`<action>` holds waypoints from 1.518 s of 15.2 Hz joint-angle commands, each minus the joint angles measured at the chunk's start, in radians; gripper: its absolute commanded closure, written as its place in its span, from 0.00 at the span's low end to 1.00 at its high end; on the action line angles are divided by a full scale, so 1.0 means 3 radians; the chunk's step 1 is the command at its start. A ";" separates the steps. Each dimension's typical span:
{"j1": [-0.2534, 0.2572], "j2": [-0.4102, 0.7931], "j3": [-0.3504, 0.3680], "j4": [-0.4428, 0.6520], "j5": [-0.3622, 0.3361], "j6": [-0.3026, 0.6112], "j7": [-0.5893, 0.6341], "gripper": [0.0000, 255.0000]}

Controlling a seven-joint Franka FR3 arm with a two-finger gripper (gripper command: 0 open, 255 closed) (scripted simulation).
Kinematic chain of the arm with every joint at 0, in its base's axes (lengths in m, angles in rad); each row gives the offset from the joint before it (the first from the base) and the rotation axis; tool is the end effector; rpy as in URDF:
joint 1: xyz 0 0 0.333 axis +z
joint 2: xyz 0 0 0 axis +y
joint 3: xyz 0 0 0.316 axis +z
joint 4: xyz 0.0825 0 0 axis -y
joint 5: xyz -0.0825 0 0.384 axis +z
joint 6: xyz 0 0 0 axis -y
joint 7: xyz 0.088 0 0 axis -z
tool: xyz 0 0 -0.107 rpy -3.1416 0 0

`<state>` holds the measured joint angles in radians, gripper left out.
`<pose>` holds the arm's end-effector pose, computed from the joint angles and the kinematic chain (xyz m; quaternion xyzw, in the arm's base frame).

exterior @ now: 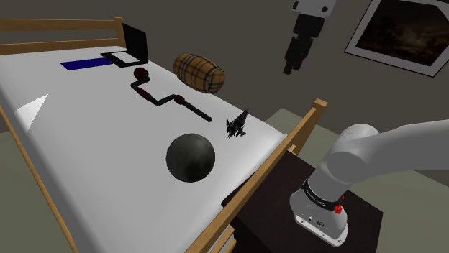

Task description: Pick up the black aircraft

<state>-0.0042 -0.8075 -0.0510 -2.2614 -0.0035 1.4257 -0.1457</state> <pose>0.2849 -0.0225 0.6279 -0.9983 -0.0531 0.0128 0.0179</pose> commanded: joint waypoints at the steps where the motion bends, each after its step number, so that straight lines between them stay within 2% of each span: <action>1: 0.0000 0.0000 0.0000 0.0000 0.0000 0.0000 0.0000 0.00; 7: 0.0120 0.0292 -0.0439 -0.0289 -0.0192 0.0513 -0.0796 0.00; 14: 0.0292 0.0917 -0.0927 -0.0377 -0.0290 0.1130 -0.1728 0.00; 19: 0.0446 0.1523 -0.1232 -0.0281 -0.0208 0.1540 -0.2428 0.00; 23: 0.0570 0.2082 -0.1426 -0.0117 -0.0018 0.1819 -0.3026 0.00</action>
<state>0.1584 -0.2264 -0.4639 -2.3068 -0.0242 1.9485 -1.0022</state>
